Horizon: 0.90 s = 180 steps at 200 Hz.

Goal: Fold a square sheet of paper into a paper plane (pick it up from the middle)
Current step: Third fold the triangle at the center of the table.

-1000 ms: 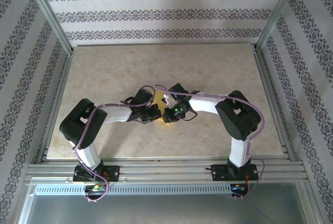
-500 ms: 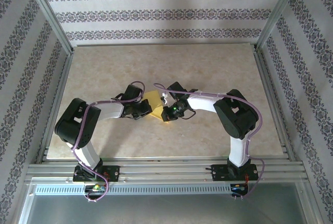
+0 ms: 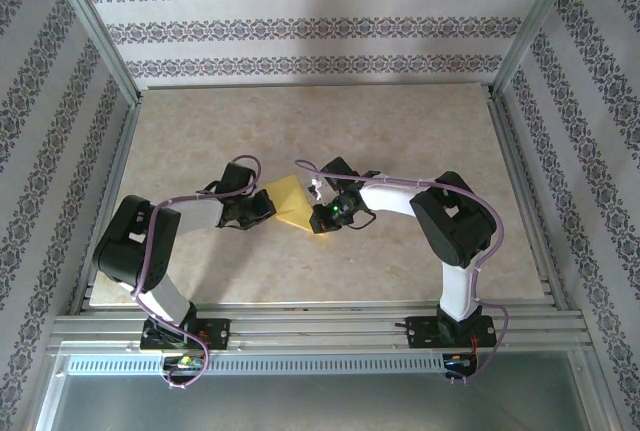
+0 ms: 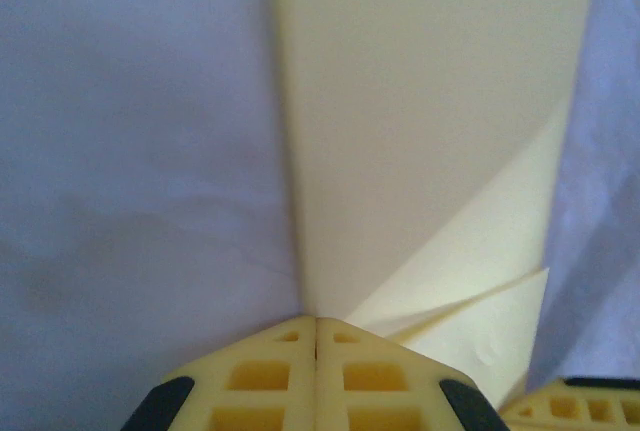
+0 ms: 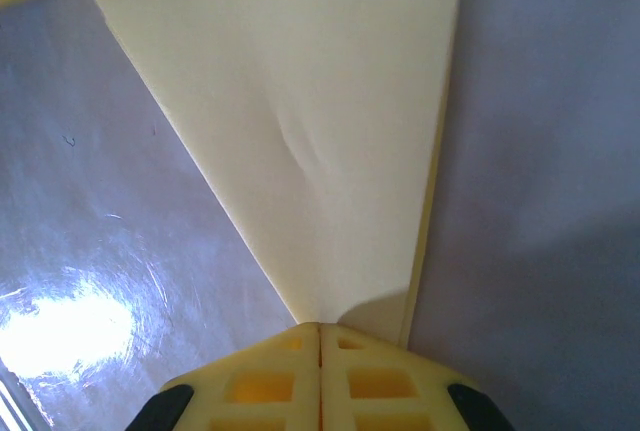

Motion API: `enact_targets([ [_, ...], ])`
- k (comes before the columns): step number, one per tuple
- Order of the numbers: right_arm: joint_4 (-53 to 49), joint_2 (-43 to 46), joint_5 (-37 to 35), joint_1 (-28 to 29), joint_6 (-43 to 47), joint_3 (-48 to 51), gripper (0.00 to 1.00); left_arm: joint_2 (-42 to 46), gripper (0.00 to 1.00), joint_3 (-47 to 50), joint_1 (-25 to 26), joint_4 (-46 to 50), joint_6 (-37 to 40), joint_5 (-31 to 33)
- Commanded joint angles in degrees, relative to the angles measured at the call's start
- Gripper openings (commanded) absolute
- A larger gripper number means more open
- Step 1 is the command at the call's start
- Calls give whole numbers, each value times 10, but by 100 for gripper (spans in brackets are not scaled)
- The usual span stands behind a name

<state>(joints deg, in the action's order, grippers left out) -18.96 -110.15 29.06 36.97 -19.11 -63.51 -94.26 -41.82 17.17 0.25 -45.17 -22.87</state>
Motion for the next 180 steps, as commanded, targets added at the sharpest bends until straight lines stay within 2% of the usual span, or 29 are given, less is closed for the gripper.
enact_targets([
  [1, -56, -22, -42, -5, 11, 19, 10, 41, 10, -14, -14, 47, 25, 28],
  [21, -33, 0, -15, -2, 14, 6, 12, 78, 13, -24, -13, 67, 21, 27],
  [39, 4, 34, 24, -2, 12, -2, 16, 112, 20, -11, -14, 65, 4, 21],
  [76, 101, 112, 61, -2, 2, 19, 31, 157, 42, 30, -14, 24, -42, -28],
  [105, 134, 155, -18, 6, 37, 57, 48, 152, 51, 62, -11, -45, -87, -85],
  [147, 156, 178, -67, 15, 48, 80, 50, 109, 52, 79, 5, -126, -94, -122],
  [180, 187, 194, -100, 15, 28, 103, 57, 52, 51, 70, 11, -160, -86, -142],
])
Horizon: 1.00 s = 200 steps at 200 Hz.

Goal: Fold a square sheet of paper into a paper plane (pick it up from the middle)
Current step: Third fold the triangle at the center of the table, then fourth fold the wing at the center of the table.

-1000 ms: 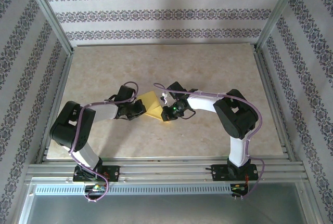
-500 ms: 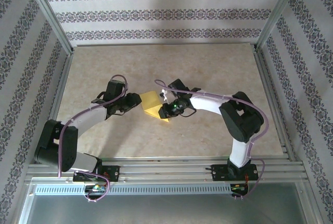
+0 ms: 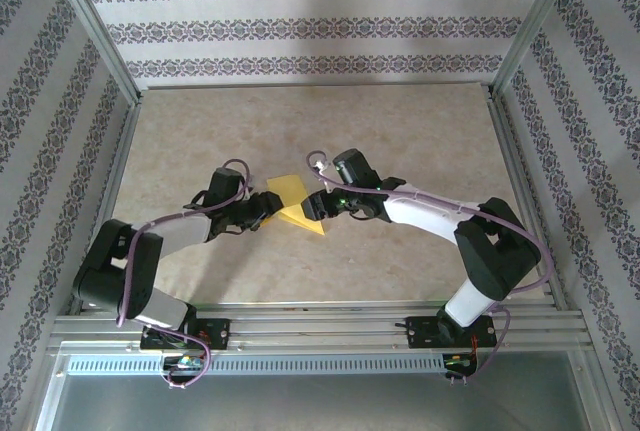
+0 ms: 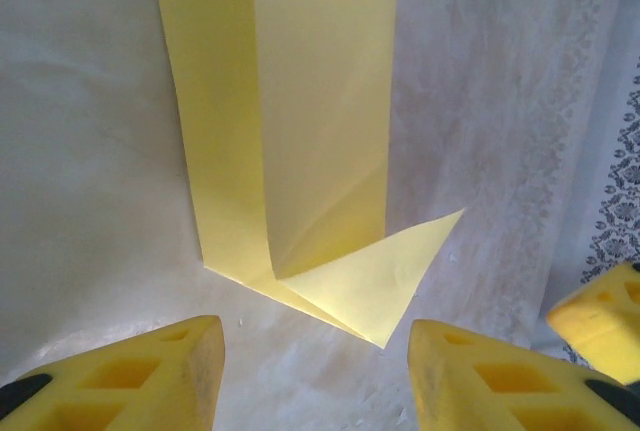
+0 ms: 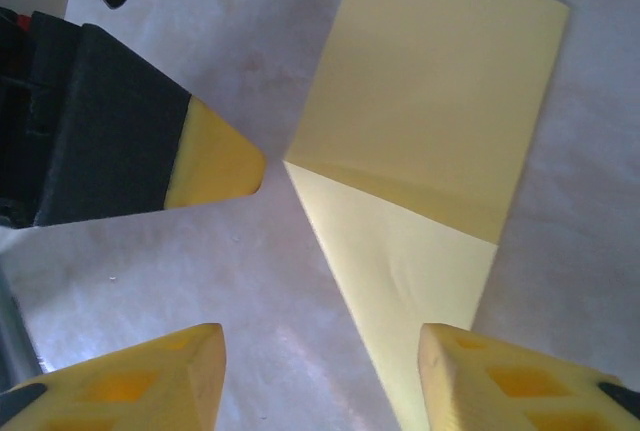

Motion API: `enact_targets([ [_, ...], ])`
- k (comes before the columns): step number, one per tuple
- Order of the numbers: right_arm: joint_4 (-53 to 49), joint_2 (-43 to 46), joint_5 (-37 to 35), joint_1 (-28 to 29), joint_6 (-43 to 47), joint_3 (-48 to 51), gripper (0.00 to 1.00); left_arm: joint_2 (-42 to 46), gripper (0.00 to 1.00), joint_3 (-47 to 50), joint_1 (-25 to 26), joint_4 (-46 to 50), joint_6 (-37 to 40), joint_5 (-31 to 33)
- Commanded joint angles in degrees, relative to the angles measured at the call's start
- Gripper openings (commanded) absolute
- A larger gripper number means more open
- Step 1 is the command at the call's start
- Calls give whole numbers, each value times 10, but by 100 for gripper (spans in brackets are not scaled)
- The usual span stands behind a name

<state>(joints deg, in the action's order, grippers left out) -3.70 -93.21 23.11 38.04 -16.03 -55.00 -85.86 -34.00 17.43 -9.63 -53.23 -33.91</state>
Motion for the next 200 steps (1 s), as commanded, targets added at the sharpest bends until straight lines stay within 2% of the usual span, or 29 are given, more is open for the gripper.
enact_targets([
  [1, 36, 25, -41, 5, -3, 19, 57, -34, 51, -8, 8, -63, -6, -33],
  [22, 39, 34, -52, 1, -9, 26, 59, -61, 48, -14, 10, -89, -6, -47],
  [59, 38, 38, -50, -5, -14, 30, 59, -87, 34, -23, 11, -129, -15, -63],
  [131, 40, 46, -59, -13, -22, 36, 59, -106, 26, -36, 12, -138, -11, -68],
  [170, 61, 52, -68, -8, -2, 51, 67, -100, 15, -38, 13, -136, -5, -67],
  [200, 86, 58, -140, 28, 65, 79, 71, -90, 8, -45, 19, -113, -14, -43],
])
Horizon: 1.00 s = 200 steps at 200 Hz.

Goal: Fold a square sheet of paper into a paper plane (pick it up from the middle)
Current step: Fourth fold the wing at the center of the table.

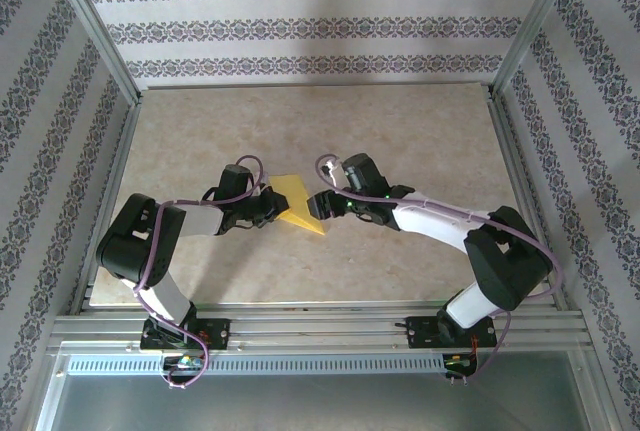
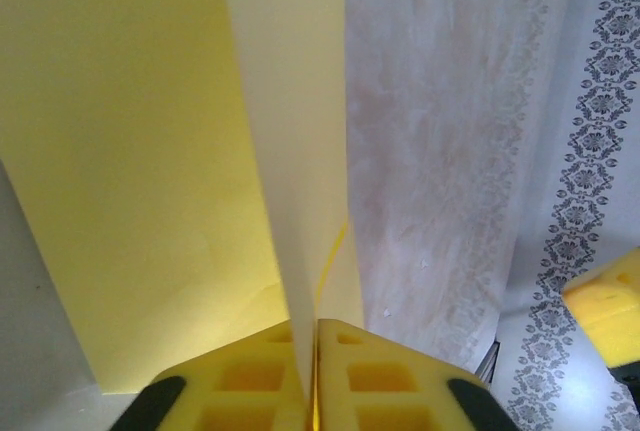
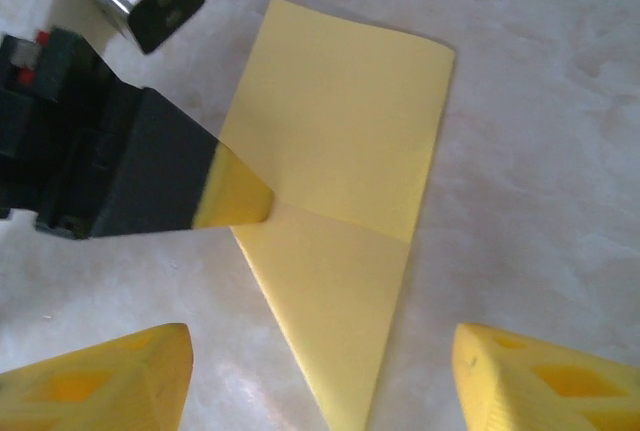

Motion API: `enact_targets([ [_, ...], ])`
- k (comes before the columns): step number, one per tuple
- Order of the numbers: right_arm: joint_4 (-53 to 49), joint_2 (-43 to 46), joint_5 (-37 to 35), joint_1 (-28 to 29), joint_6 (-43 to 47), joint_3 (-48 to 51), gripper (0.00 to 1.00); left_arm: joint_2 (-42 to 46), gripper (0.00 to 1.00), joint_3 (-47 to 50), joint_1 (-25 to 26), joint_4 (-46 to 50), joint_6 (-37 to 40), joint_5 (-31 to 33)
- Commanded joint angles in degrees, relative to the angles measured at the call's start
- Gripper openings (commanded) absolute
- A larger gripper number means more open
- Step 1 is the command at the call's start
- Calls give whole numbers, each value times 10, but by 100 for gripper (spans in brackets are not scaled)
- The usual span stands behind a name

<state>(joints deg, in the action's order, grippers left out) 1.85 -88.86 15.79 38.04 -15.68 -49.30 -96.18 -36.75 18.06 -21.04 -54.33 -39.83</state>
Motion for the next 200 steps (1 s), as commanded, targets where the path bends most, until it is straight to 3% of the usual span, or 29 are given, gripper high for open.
enact_targets([
  [1, 31, 15, -70, 30, 64, 23, 71, 13, 8, -18, 13, 2, -4, 16],
  [34, 94, -4, -129, 69, 134, 53, 63, 40, 5, -42, 38, 70, -29, 93],
  [75, 206, -40, -135, 88, 195, 99, 61, 53, 5, -58, 62, 121, -88, 166],
  [143, 378, -101, -99, 72, 276, 157, 59, 45, 5, -85, 82, 180, -100, 194],
  [200, 403, -153, -112, 72, 315, 128, 50, 47, 5, -88, 84, 194, -100, 192],
])
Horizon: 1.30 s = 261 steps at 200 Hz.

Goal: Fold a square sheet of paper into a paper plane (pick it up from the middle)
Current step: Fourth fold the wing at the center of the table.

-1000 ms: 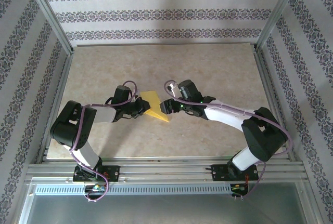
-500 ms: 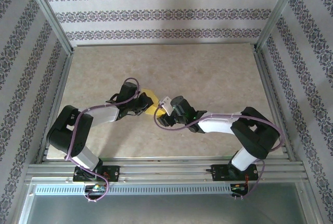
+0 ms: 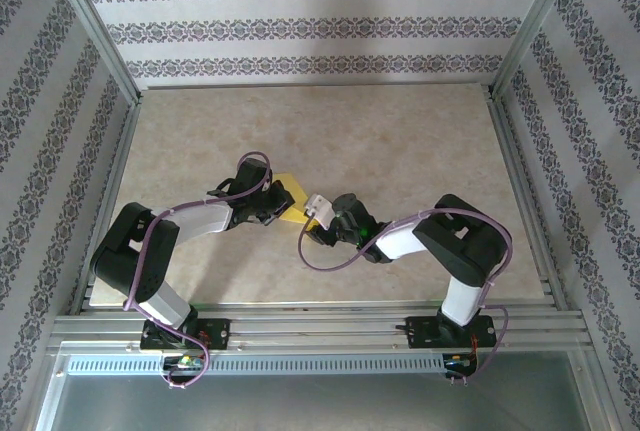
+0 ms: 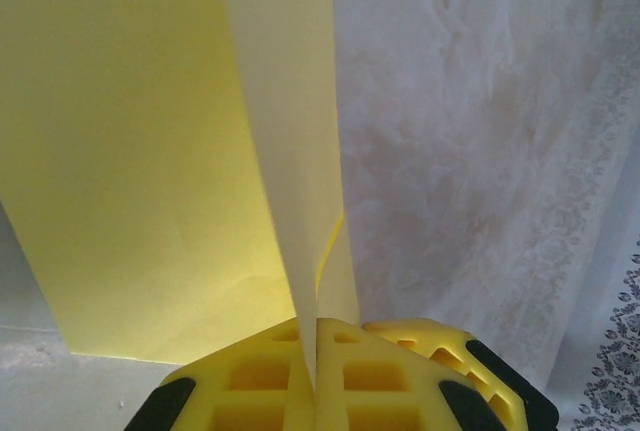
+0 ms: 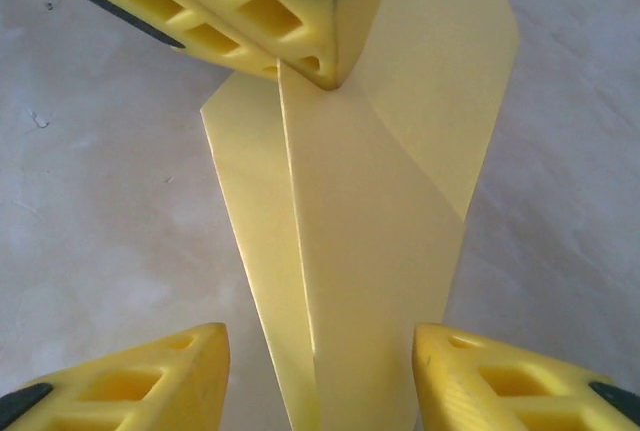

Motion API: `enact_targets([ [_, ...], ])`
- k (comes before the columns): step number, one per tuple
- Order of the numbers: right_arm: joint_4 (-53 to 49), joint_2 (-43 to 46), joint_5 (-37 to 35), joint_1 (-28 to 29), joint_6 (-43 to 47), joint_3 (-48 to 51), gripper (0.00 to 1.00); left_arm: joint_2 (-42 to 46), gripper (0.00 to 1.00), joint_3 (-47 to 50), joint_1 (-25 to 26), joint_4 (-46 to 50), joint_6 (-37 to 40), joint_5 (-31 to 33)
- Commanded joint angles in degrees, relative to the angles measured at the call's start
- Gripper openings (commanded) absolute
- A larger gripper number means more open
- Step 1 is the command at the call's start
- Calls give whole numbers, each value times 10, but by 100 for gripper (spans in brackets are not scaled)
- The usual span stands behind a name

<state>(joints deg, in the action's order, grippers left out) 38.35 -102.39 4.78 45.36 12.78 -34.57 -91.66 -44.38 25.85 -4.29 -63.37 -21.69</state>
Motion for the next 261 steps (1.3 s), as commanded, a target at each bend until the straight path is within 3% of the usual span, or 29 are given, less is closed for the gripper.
enact_targets([
  [1, 38, -18, -2, -2, 31, -20, 49, 1, 5, -12, 7, 26, -10, 10],
  [65, 41, -36, -8, 2, 42, -38, 42, -3, 5, -16, 7, 29, -8, 7],
  [171, 36, -46, 4, 7, 48, -42, 19, -4, 7, -25, 7, 42, -4, 6],
  [208, 34, -46, 9, 7, 42, -40, 19, -1, 15, -31, 6, 55, 3, 11],
  [231, 29, -48, 16, 7, 32, -41, 17, 9, 26, -36, 5, 63, 12, 15],
  [261, 25, -50, 29, 5, 6, -39, 16, 46, 48, -36, -8, 95, 39, 30],
])
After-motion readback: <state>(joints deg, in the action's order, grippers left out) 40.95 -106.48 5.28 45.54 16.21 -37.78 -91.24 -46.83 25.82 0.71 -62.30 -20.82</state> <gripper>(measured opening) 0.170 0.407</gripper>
